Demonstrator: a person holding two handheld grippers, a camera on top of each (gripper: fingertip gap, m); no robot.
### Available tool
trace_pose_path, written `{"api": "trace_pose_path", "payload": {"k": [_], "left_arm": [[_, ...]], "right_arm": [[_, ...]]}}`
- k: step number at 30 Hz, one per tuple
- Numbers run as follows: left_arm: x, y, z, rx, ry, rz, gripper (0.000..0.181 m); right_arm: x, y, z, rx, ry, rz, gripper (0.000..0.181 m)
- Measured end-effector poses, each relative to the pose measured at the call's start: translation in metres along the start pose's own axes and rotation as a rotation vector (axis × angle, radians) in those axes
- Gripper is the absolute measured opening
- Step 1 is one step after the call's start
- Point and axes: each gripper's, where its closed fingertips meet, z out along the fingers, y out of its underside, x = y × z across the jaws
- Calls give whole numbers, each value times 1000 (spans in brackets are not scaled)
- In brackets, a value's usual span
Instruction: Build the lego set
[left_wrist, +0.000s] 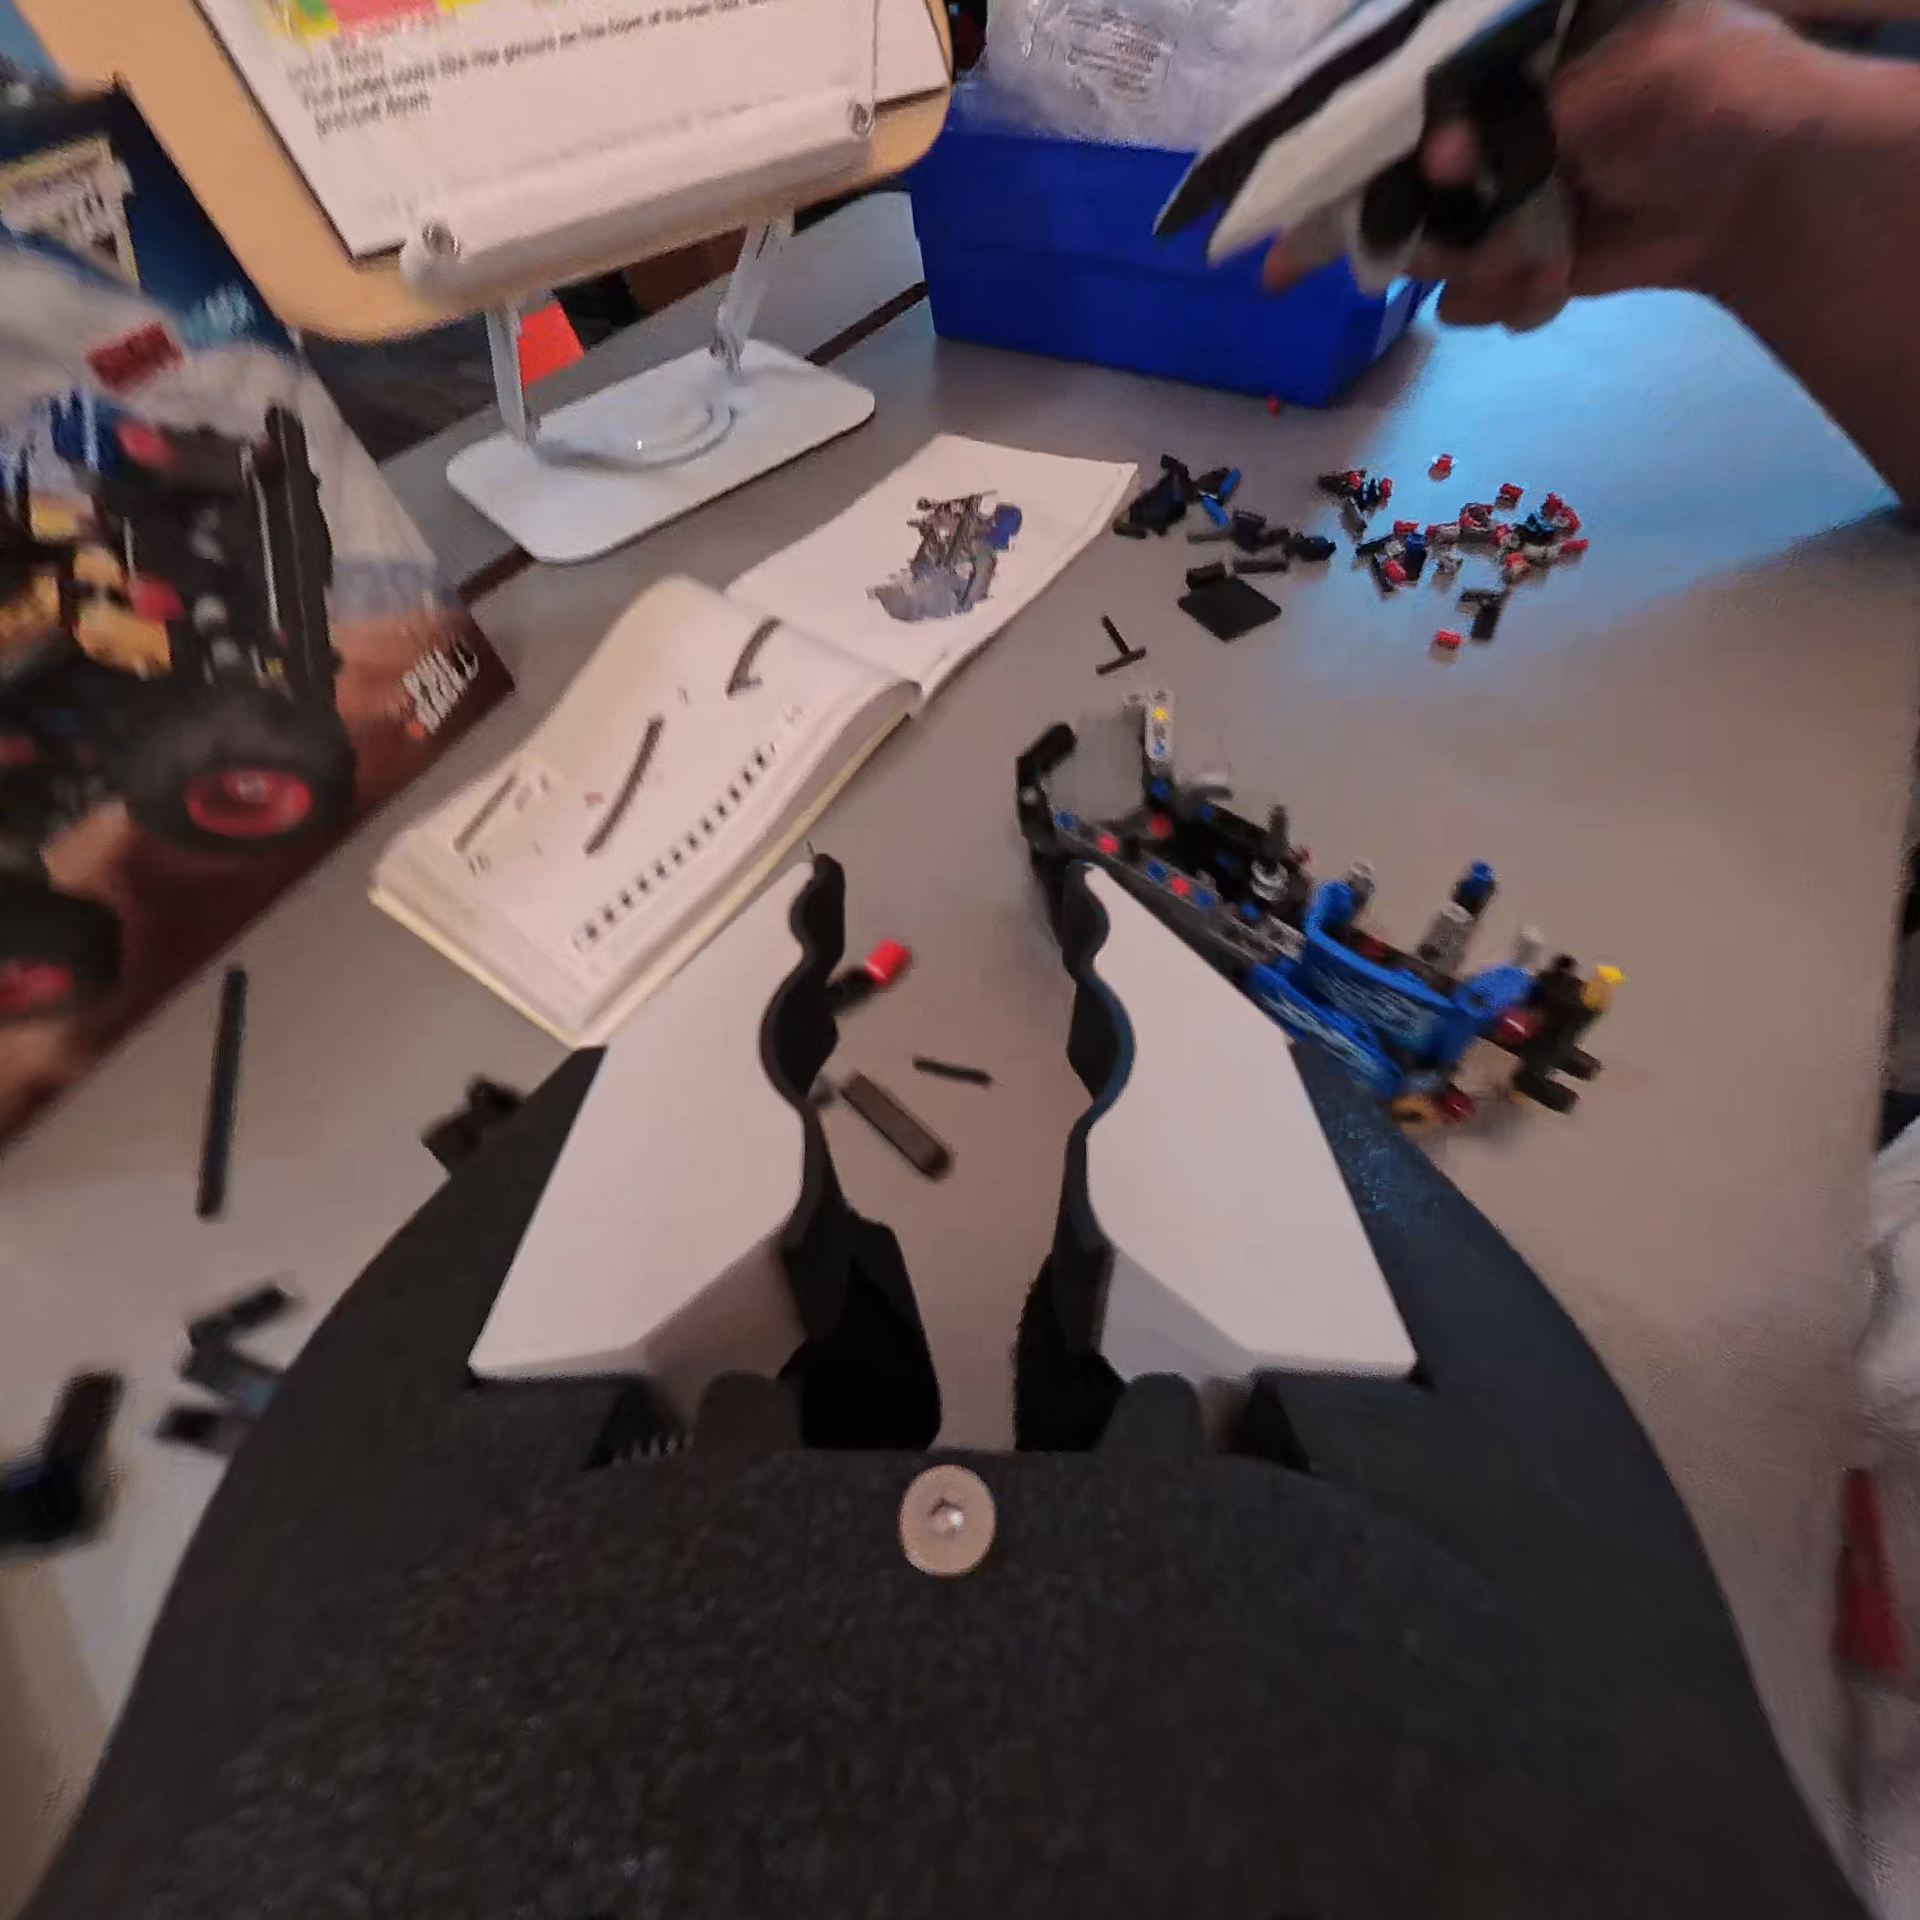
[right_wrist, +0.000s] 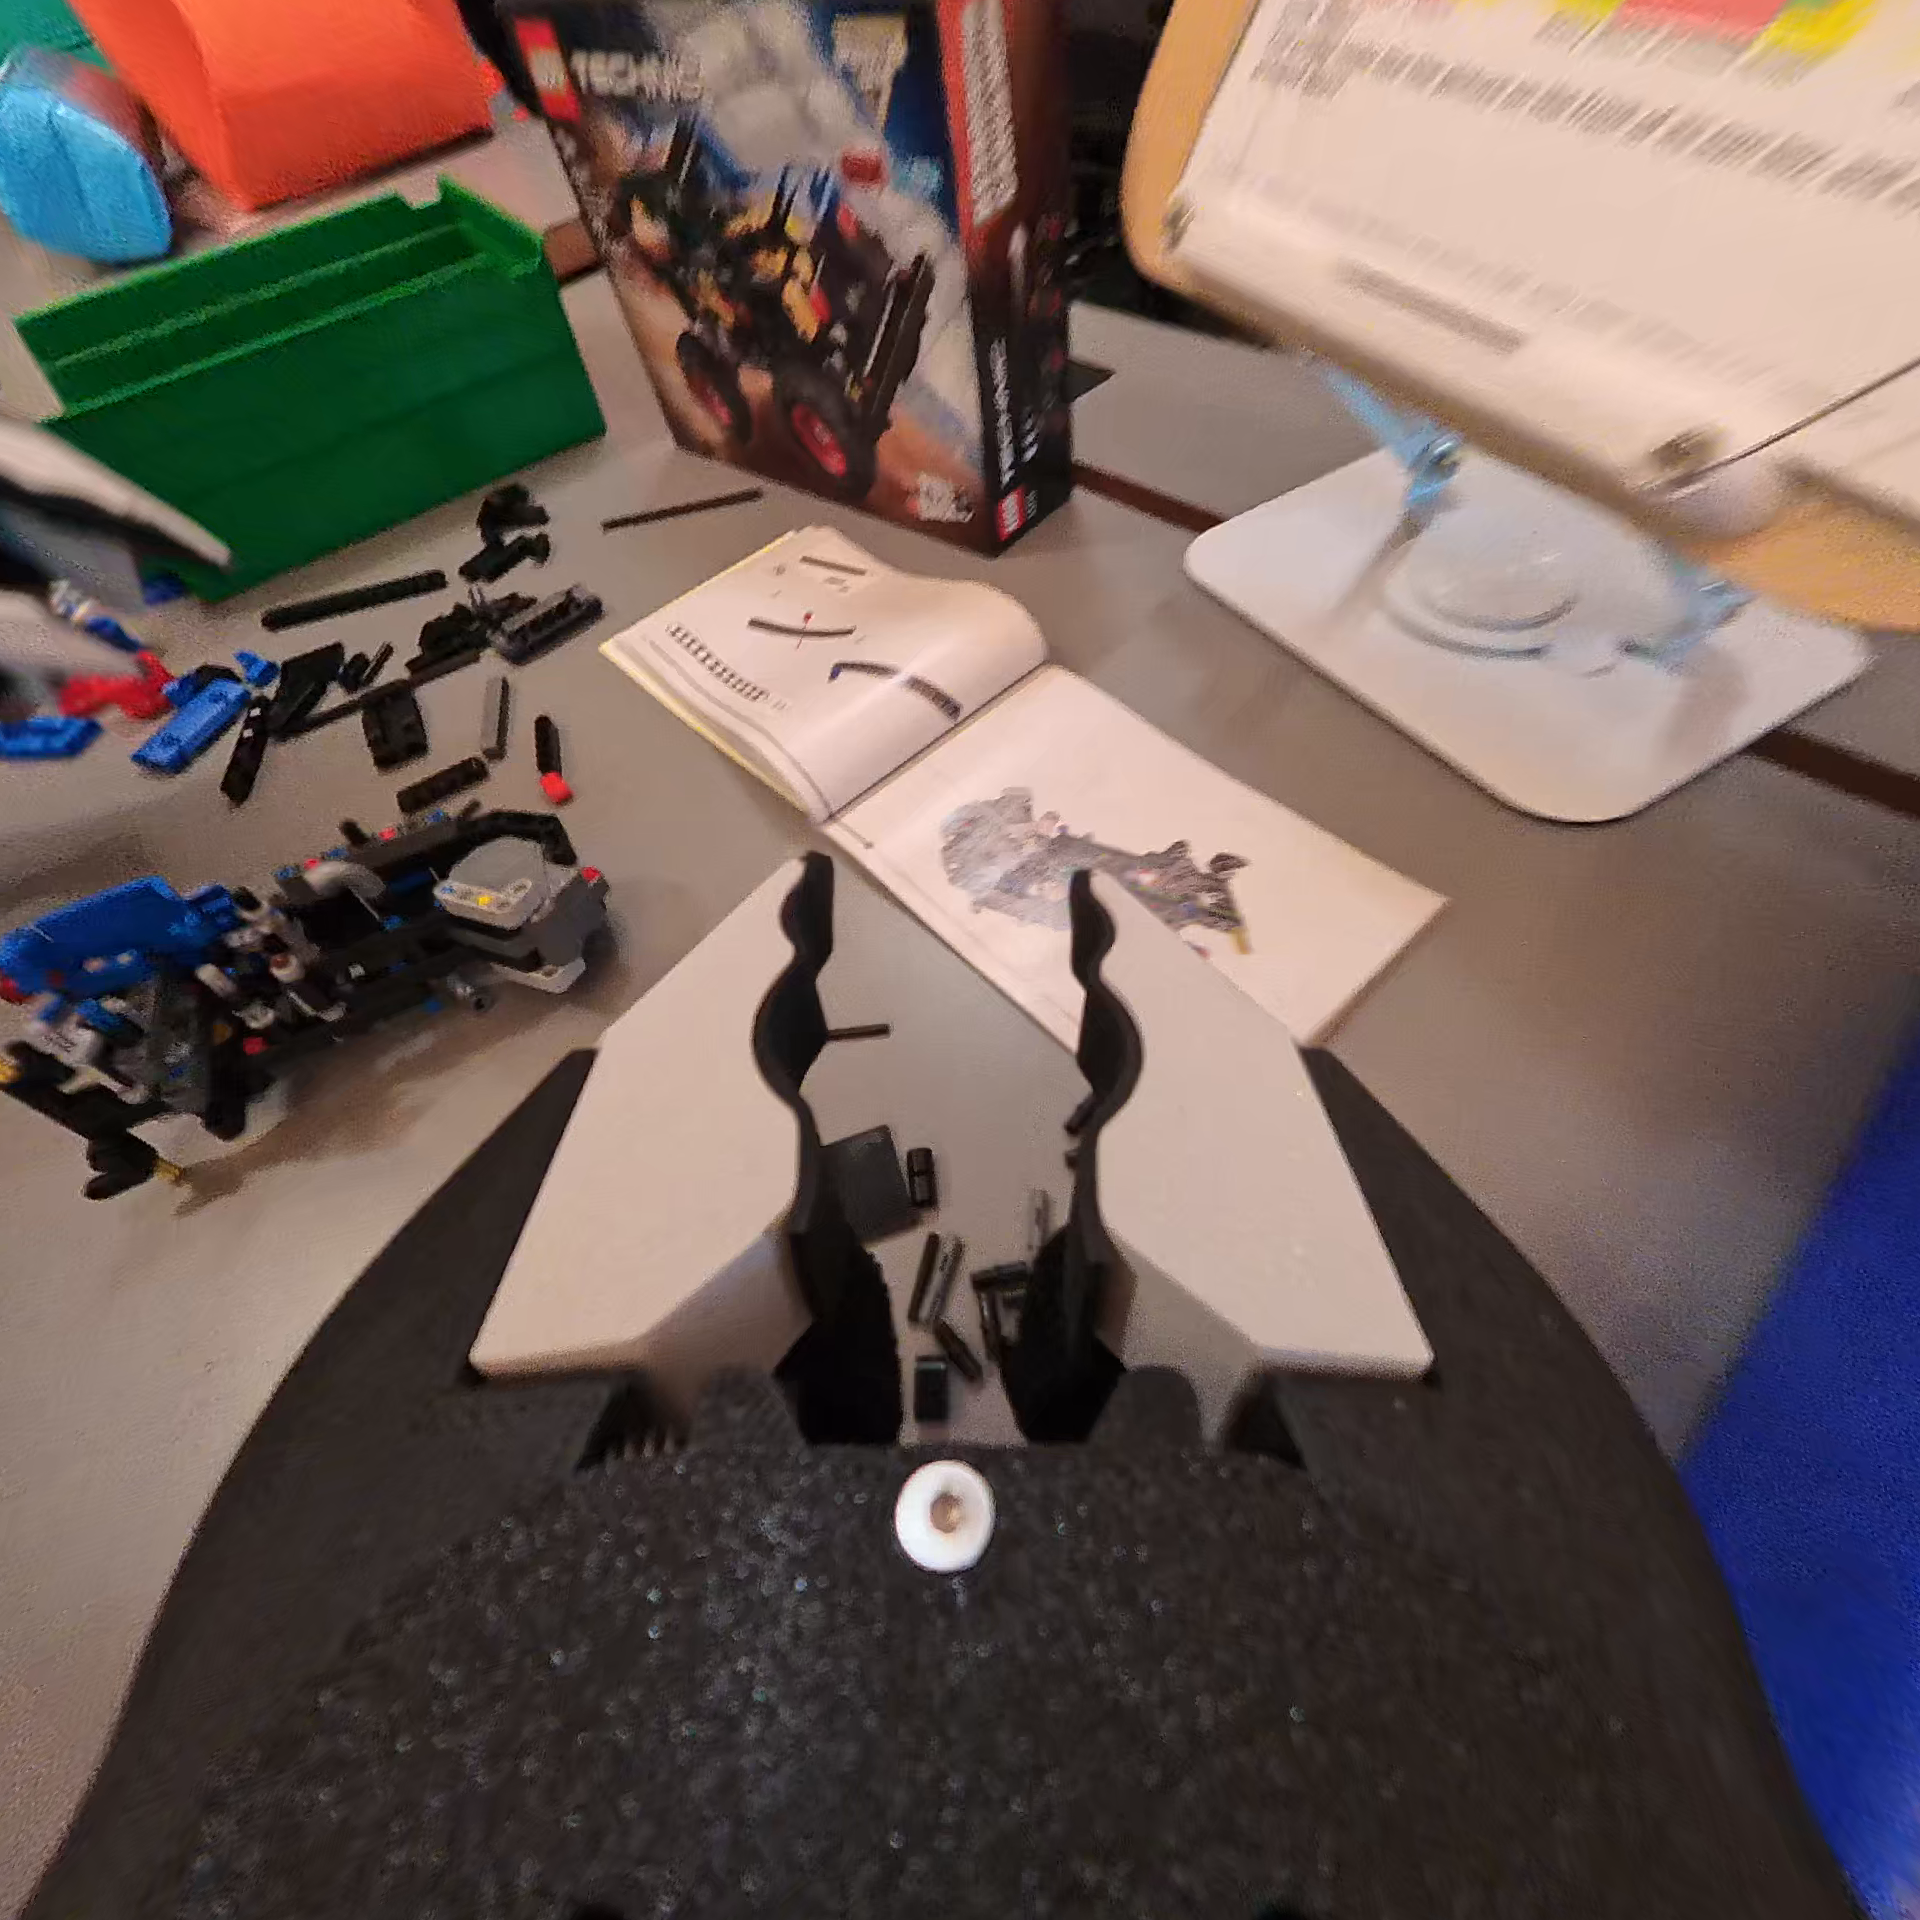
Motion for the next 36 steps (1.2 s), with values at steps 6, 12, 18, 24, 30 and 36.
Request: {"api": "trace_pose_path", "payload": {"k": [6,12,18,24,30,36], "left_arm": [[-26,-19,39,66,126,119,39],[-37,9,38,112,149,-10,37],[-48,-1,28,141,101,-25,37],[-45,7,32,110,73,42,35],[-33,11,38,92,97,65,35],[-36,15,41,79,105,40,35]], "right_arm": [[-7,46,36,-54,-58,-35,50],[0,58,32,-107,-13,-15,49],[3,54,31,-69,19,-52,44],[5,58,33,-81,34,-69,41],[7,57,31,-78,54,-91,40],[8,63,33,-99,62,-108,39]]}}
